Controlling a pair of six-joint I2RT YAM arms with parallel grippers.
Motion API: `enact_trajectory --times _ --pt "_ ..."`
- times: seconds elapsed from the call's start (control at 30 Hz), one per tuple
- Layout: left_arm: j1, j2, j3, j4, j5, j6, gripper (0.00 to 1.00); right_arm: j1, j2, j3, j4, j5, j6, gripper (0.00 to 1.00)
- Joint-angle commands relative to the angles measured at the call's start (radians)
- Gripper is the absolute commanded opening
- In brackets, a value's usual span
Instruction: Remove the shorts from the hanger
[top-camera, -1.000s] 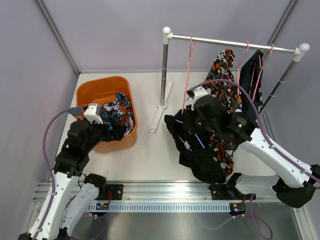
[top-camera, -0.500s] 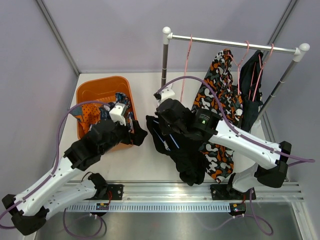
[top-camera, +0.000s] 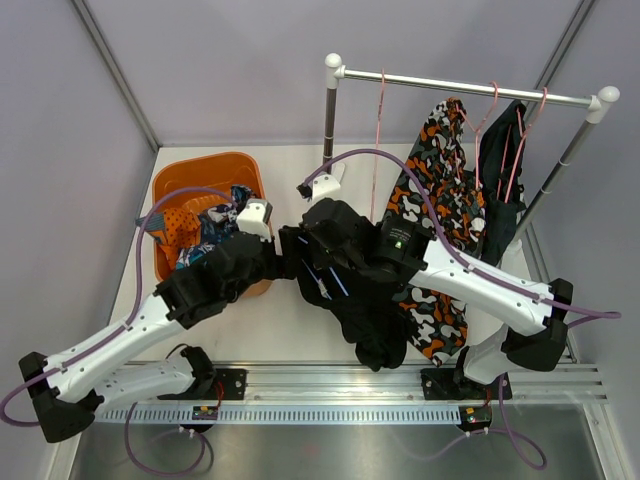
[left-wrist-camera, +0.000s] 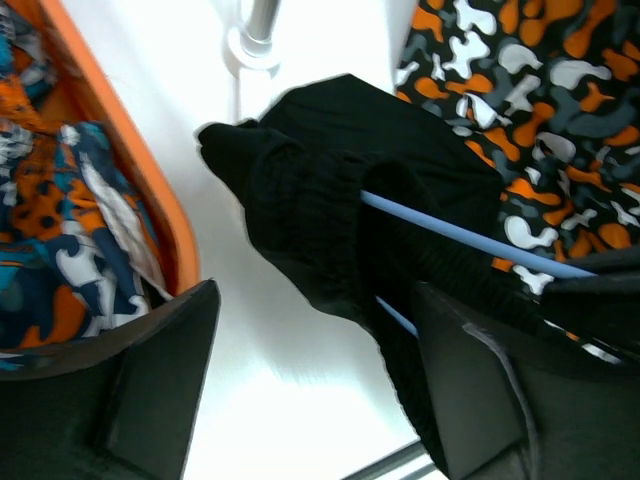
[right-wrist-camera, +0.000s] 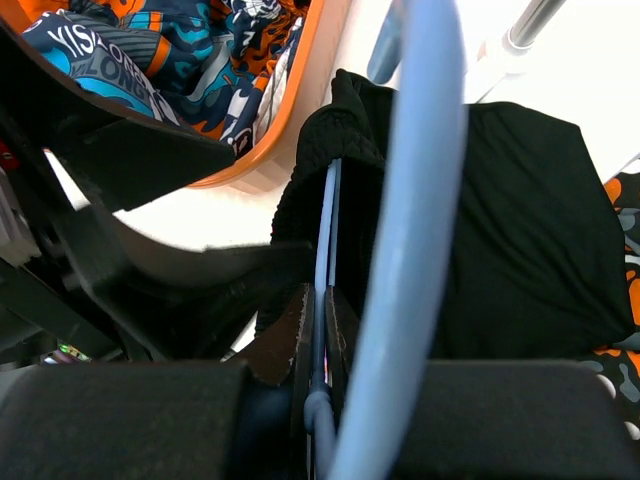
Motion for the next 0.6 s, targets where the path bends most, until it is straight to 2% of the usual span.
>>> enact_trajectory --times 0.0,0.2,0.57 --pt "-0.006 0.003 0.049 0.045 -0.111 -0.021 0.7 0.018 -0.037 0.04 0.047 0.051 0.025 0.0" --pt "-0.006 0.049 0.064 0.031 -0.121 -0.014 0.55 0.021 -0.065 0.035 0.042 0.058 0.022 0.0" --pt "-0.006 0.085 0.06 0.083 -0.05 -0.006 0.54 0.024 -0.097 0.023 0.037 0.059 0.022 0.0"
